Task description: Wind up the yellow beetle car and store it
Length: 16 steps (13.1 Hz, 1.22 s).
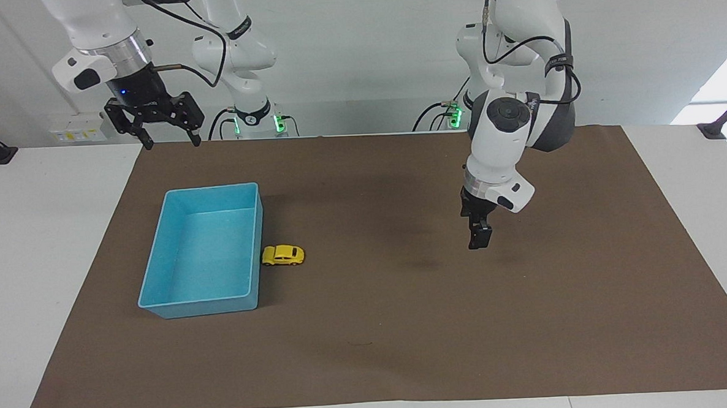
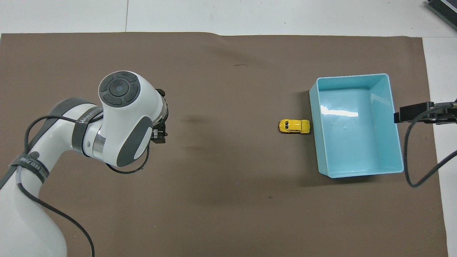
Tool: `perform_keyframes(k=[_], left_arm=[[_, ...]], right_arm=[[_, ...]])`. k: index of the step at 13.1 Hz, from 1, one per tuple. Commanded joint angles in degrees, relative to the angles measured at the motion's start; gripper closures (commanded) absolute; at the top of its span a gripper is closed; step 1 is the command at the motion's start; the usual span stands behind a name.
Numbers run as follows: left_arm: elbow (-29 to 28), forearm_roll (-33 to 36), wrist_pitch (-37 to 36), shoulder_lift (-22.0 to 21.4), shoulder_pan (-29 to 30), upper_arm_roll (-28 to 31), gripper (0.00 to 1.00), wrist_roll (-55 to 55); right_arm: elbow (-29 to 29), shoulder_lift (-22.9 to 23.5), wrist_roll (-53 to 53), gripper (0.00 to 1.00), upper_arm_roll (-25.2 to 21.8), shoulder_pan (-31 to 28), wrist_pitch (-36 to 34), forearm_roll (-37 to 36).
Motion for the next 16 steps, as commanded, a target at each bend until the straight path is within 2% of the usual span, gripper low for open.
perform_keyframes(k=[1, 6, 13, 16], left_arm=[[0.42, 0.45, -1.26, -1.42, 0.48, -0.42, 0.0, 5.84], [0.16, 0.36, -4.15, -4.93, 2.41, -0.42, 0.0, 19.1], [-0.89, 0.28, -6.53, -7.75, 4.78, -0.42, 0.0, 39.58], [-2.56, 0.28, -6.88, -9.24, 6.1, -0.42, 0.0, 48.55]], right_arm=[[-0.09, -0.61, -0.19, 0.0, 0.37, -0.72, -0.42, 0.84], [-0.09, -0.61, -0.19, 0.0, 0.2, -0.72, -0.86, 0.75], [-0.27, -1.13, -0.89, 0.0, 0.46, -0.46, -2.27, 1.19], [-0.18, -1.13, -6.14, 0.0, 0.81, -0.46, -2.27, 1.37]])
